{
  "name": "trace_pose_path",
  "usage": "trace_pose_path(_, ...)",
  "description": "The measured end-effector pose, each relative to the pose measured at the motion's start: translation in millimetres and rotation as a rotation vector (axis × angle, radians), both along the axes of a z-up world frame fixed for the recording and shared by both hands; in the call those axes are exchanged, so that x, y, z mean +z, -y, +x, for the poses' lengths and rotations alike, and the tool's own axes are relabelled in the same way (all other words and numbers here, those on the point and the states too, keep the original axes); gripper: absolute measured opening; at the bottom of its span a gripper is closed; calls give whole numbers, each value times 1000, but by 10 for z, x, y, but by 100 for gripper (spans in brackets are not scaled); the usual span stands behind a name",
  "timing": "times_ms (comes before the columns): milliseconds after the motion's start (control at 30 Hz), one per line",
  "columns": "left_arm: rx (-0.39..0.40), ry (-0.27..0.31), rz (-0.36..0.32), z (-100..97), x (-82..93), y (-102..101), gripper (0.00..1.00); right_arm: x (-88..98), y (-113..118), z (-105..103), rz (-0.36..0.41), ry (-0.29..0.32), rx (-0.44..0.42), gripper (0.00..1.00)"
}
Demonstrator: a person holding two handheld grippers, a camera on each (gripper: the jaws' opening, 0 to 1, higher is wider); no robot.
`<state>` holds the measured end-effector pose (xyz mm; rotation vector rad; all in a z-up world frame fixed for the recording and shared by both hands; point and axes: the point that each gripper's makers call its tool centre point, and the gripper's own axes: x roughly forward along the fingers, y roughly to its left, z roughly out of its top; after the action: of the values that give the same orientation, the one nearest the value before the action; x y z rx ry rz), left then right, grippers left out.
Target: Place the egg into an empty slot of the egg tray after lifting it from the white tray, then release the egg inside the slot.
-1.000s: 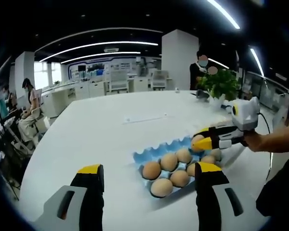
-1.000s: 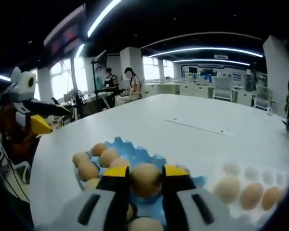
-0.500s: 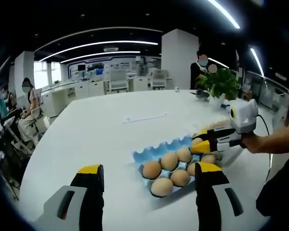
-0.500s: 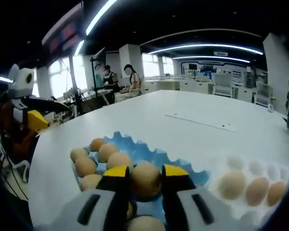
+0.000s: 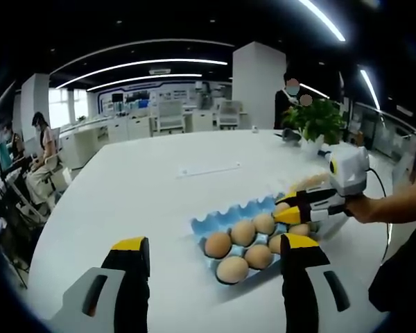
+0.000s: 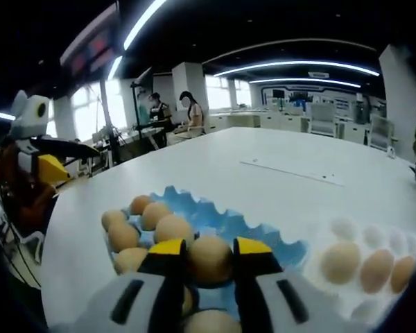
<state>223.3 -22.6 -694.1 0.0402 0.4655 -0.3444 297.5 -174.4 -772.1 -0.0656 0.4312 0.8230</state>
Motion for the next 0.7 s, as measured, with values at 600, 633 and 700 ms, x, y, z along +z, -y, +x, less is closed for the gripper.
trace_pose_path(600, 8, 7, 1, -9, 22, 9, 79, 78, 42, -7, 28, 29, 2, 28)
trace_pose_path(633, 7, 7, 2, -10, 21, 10, 79, 81, 46, -9, 29, 28, 1, 28)
trace_pose_path(700, 6, 6, 1, -11, 20, 13, 79, 105, 67, -21, 38, 28, -3, 28)
